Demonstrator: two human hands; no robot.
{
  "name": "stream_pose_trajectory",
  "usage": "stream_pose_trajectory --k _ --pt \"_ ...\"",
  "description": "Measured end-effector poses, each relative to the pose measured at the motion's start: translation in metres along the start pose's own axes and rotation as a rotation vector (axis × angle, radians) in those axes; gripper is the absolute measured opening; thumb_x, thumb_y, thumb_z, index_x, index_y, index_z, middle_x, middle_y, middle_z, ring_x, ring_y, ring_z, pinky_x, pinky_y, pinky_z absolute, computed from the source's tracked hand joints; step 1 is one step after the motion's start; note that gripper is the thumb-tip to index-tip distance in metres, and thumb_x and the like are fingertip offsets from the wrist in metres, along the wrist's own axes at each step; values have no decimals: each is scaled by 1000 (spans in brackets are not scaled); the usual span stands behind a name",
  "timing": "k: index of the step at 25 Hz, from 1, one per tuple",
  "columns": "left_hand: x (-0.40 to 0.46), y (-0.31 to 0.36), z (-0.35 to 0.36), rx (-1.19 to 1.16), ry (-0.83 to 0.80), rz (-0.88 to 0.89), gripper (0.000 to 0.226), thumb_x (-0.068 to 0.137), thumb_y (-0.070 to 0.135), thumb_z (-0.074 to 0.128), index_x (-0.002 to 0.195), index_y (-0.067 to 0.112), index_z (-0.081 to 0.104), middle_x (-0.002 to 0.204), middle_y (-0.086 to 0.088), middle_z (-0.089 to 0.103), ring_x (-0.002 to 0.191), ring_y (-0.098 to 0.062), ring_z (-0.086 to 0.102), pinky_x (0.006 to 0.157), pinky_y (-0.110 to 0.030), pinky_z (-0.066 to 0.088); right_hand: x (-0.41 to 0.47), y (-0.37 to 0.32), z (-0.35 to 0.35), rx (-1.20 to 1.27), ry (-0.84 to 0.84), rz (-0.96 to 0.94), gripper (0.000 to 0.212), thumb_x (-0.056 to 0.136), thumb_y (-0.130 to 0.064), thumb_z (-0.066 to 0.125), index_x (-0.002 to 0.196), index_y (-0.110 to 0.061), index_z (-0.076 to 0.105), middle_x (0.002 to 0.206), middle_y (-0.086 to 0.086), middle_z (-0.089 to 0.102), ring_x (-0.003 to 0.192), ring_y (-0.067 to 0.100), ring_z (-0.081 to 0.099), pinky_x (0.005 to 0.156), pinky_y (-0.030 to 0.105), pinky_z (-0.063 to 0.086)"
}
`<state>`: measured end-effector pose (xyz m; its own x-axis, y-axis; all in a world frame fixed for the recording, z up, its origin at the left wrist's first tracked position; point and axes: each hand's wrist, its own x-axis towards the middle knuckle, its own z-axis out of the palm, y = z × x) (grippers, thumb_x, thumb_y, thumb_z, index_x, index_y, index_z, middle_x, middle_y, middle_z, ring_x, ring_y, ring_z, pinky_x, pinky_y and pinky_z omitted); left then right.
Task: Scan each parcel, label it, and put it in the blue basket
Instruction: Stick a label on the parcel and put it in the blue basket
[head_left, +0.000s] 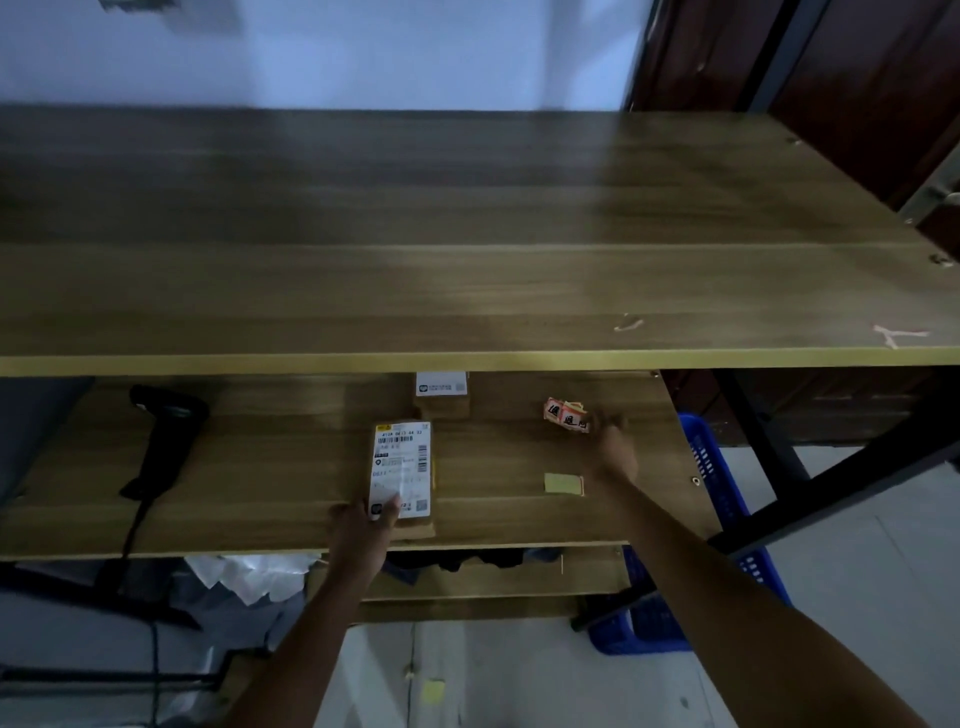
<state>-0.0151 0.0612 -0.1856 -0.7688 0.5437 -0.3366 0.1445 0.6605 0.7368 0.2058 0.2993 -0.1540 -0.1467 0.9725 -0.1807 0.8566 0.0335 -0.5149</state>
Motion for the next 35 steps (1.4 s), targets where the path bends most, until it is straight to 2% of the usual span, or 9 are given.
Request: stream_pose_trajectory --k 5,10,16,19,21,25,27,29,35 --pt "-2 -2 2 18 38 6 57 83 53 64 108 2 65 106 -20 64 95 -34 64 82 -48 57 21 13 -5 -92 -5 -81 40 91 -27 56 131 -22 53 133 11 43 111 30 55 86 41 51" --pt "-4 0 1 13 36 -12 60 82 55 63 113 4 64 112 -18 63 98 -33 64 84 -47 56 30 9 -3 -110 -12 -143 39 92 -26 56 130 -19 55 129 12 49 111 31 56 84 38 50" --pt "-7 2 1 -5 30 -15 66 78 60 60 113 4 65 112 -17 65 99 -32 65 85 -45 56 35 5 -1 -105 0 -114 31 89 -26 62 117 -16 60 113 11 64 100 30 63 68 30 45" --pt "-12 9 -1 -39 5 -21 58 84 53 63 114 3 65 111 -15 67 98 -30 67 83 -42 57 32 5 -3 -46 -7 -86 27 89 -23 62 115 -17 61 107 11 68 98 30 64 74 37 54" --pt "-11 8 -1 -44 16 -15 70 76 64 61 114 6 65 112 -15 66 97 -28 67 84 -45 58 32 6 -6 -10 8 -69 25 89 -21 61 114 -17 62 106 11 69 98 29 65 76 38 55" --pt "-7 5 -1 -38 6 -24 61 80 57 64 114 6 65 114 -16 63 98 -28 66 83 -45 58 33 6 -12 7 17 -52 19 93 -19 54 106 -10 65 101 14 70 90 29 65 64 26 43" --pt "-5 0 0 -14 21 -18 77 69 72 58 110 7 66 111 -15 64 95 -28 66 81 -45 59 34 5 -15 23 54 -69 16 92 -16 55 100 -7 66 96 13 71 81 25 62 53 20 36" --pt "6 -13 5 5 5 -23 85 63 78 52 109 9 66 109 -14 65 94 -28 66 81 -44 58 35 5 -18 56 89 -80 13 90 -13 58 97 -8 68 94 11 72 79 22 63 52 19 37" --pt "-17 26 -7 135 13 -41 57 88 49 60 122 3 55 122 -18 52 108 -33 57 89 -46 54 18 0 -34 200 141 -118 12 88 -17 64 98 -11 67 93 7 71 78 15 61 54 22 41"
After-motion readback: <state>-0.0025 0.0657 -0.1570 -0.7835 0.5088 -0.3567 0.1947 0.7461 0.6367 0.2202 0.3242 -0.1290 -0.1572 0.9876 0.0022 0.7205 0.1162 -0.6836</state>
